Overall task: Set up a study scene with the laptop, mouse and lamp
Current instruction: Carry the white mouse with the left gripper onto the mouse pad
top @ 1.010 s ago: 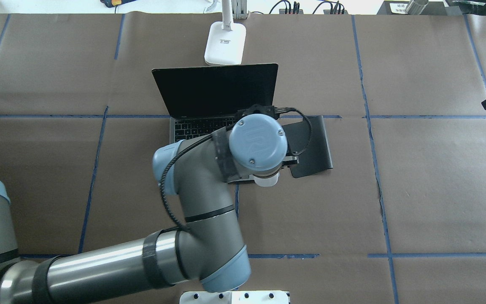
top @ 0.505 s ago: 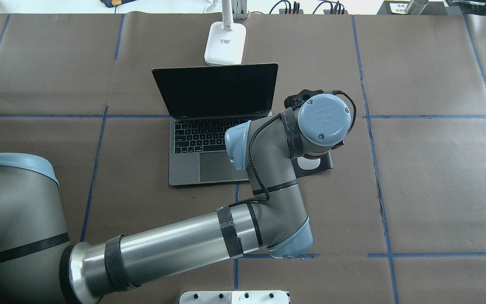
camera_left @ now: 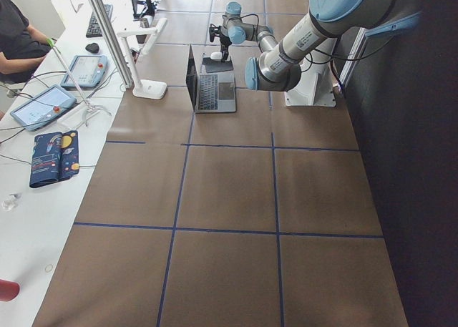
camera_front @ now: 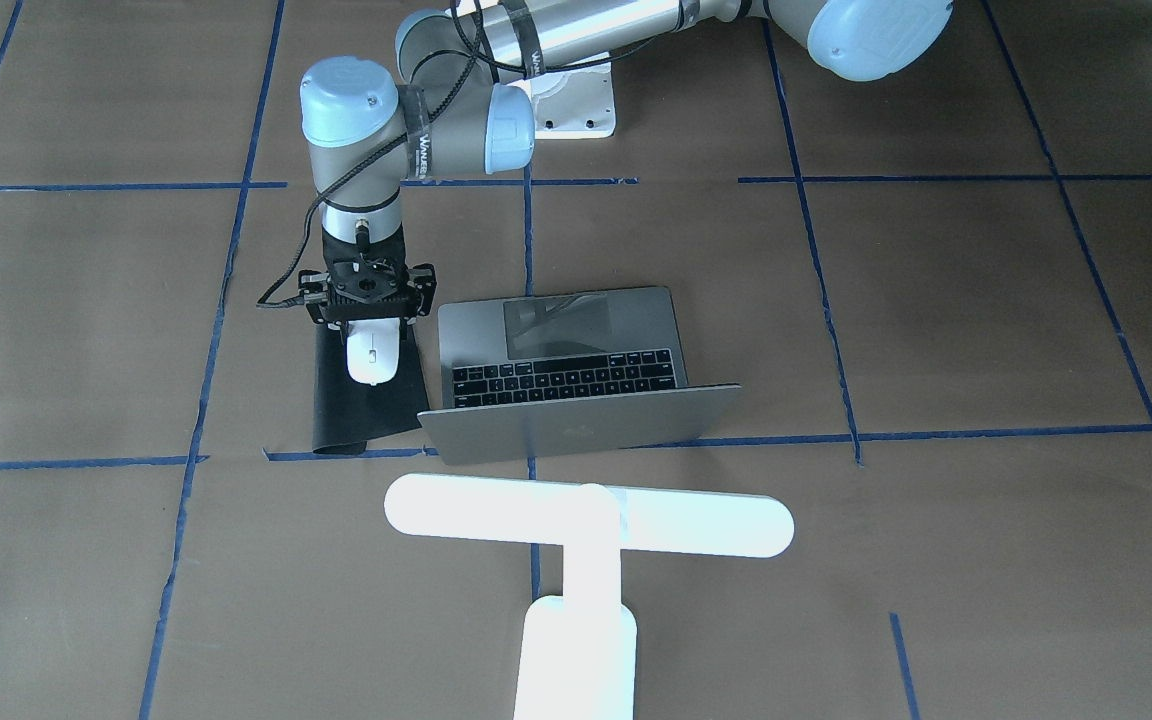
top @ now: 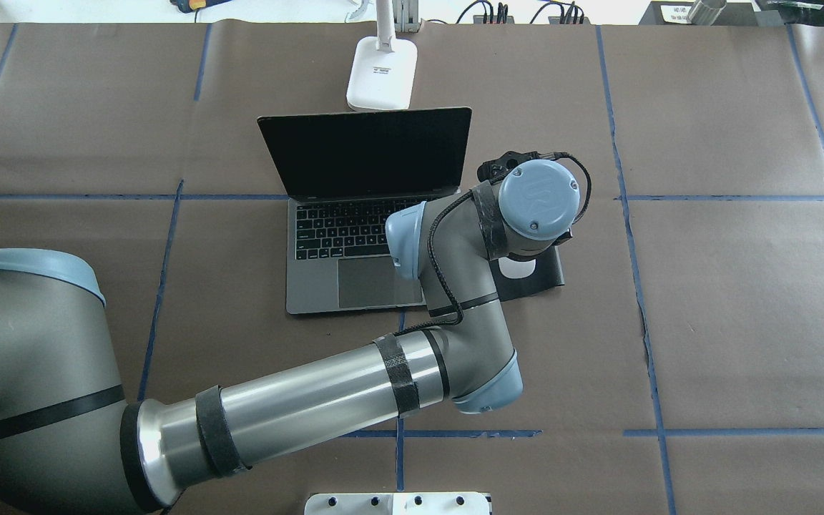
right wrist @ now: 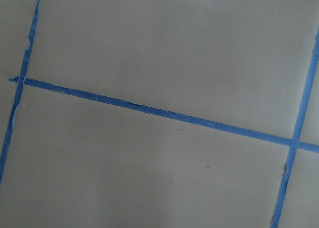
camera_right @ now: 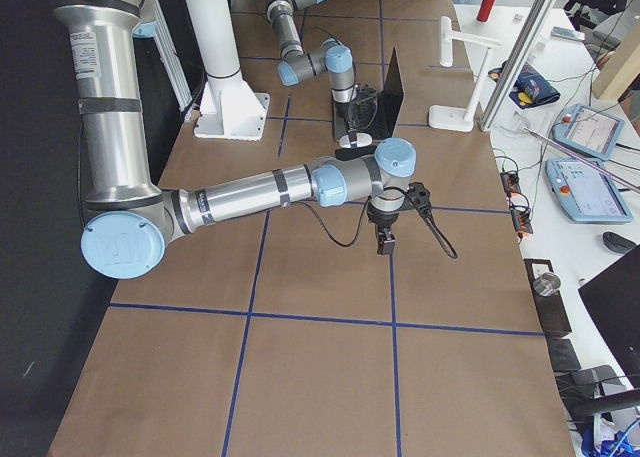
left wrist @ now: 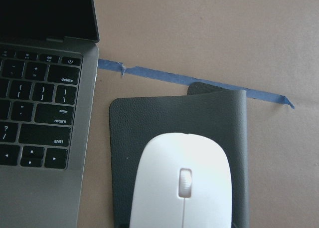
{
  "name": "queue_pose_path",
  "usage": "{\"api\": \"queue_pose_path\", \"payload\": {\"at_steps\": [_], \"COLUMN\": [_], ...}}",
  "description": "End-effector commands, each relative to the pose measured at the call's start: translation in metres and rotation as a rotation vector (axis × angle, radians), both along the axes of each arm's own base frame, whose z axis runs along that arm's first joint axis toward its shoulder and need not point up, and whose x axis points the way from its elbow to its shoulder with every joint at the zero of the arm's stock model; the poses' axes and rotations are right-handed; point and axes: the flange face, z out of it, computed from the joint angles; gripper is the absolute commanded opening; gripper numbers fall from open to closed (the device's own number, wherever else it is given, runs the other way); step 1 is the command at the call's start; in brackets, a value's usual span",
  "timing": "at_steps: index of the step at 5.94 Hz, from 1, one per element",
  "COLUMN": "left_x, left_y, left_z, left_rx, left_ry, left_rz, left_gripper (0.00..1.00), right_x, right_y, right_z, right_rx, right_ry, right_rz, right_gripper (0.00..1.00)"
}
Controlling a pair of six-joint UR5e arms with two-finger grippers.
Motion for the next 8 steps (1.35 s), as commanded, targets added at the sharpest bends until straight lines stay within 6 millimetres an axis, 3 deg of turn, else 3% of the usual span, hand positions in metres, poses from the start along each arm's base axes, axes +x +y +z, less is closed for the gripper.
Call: {"api": "queue_pose_path", "payload": {"at_steps": [1,2,3,4,6,8], "left_x": [0.008,0.009,0.009,0.01,0.006,-0.039], "left_y": [-0.006,-0.007,-0.007,-0.006,-0.01,-0.044], "left_z": [0.016,0.015,0.015,0.015,0.013,-0.001], "left_rx": [-0.008,-0.008,-0.007,-0.005,-0.005,-0.077], "left_ry": [-0.017,-0.001,0.007,0.008,0.013,0.074], "left_rz": [-0.005,-0.012,-0.011,-0.009,-0.013,0.065], "left_gripper": [0.01,0.11,0.6,1.0,1.0,1.0], "right_x": [-0.001,0.0,0.0,0.0,0.0,0.005], "right_y": [0.001,0.001,0.001,0.001,0.001,0.001], "right_z": [0.0,0.0,-0.001,-0.001,-0.001,0.001], "right_rx": [0.0,0.0,0.001,0.001,0.001,-0.002], "right_ry": [-0.001,-0.001,-0.001,-0.001,-0.001,-0.001], "right_rz": [0.0,0.001,0.001,0.0,0.001,0.009], "right_gripper": [1.0,1.0,1.0,1.0,1.0,1.0]}}
